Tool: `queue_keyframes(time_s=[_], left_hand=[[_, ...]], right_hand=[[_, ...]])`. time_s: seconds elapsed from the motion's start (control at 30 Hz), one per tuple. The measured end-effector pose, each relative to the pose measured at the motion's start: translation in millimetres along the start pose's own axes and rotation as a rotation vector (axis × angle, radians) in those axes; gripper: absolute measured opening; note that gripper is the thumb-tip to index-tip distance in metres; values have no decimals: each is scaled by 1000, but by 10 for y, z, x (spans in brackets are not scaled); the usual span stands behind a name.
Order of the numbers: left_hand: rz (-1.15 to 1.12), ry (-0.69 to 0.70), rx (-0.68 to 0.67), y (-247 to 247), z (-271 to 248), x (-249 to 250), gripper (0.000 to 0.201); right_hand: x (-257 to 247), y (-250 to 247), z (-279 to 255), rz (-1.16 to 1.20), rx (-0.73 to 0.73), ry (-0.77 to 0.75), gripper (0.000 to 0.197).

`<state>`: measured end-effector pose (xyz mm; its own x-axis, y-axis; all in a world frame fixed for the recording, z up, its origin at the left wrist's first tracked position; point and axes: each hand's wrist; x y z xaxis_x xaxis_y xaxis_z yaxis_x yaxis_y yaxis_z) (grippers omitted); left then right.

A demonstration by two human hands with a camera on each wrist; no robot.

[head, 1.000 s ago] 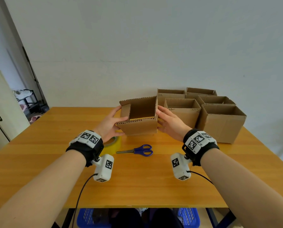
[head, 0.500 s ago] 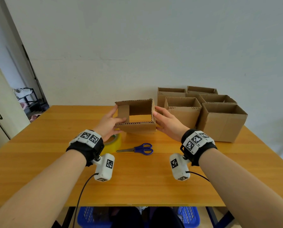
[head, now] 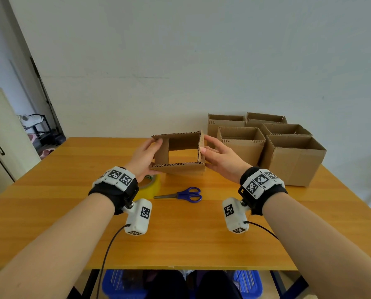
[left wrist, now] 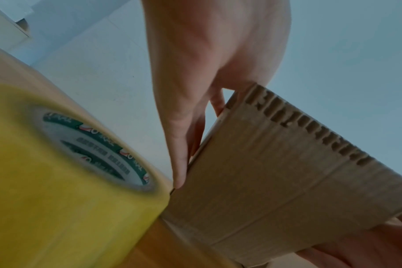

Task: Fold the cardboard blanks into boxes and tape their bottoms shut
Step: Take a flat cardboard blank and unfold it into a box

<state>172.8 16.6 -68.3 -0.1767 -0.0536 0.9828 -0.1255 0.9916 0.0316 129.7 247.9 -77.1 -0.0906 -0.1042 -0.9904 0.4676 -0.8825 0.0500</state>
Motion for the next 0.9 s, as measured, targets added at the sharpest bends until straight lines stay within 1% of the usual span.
queue_keyframes(time_s=[0.1,0.23,0.37,0.5,0.53,0.63,0.73,0.8,0.83,0.9], left_hand=[[50,9,27,14,-3,36,28],[61,10,21,71,-31,81,20],[85,15,-24,89,-54,87,30],[66,4,-55,62,-35,35,50],[61,8,-52,66,-33,31,51],[89,58,2,78,-23,32,45],[117,69,27,85,-19,56,38],[114,51,43,86,-5,64,41],[105,45,49,87,4,67,44],[91,42,59,86,12,68,45]], right_hand=[[-19,-16,8,31,-28,15,52],[-1,-18,-13,12,-11,19,59],[36,-24,-24,-5,25,20,60],[53,-47,-25,-47,39,4,60],[54,-45,-20,-62,54,-2,60],[45,-12,11,-92,139,0,57],[29,6,31,-12,206,29,44],[-7,14,0,87,185,38,39],[-25,15,-26,129,156,29,42],[-33,-10,-65,180,103,-12,53]])
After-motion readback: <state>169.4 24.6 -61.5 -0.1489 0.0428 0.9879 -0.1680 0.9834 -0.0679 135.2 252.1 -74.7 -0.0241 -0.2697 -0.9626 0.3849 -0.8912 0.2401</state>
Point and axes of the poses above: each hand's wrist, its own z-axis towards the middle knuckle, its own y-axis out of the palm, x = y × z, and after that the axes turned 5 degrees about -y, right-handed
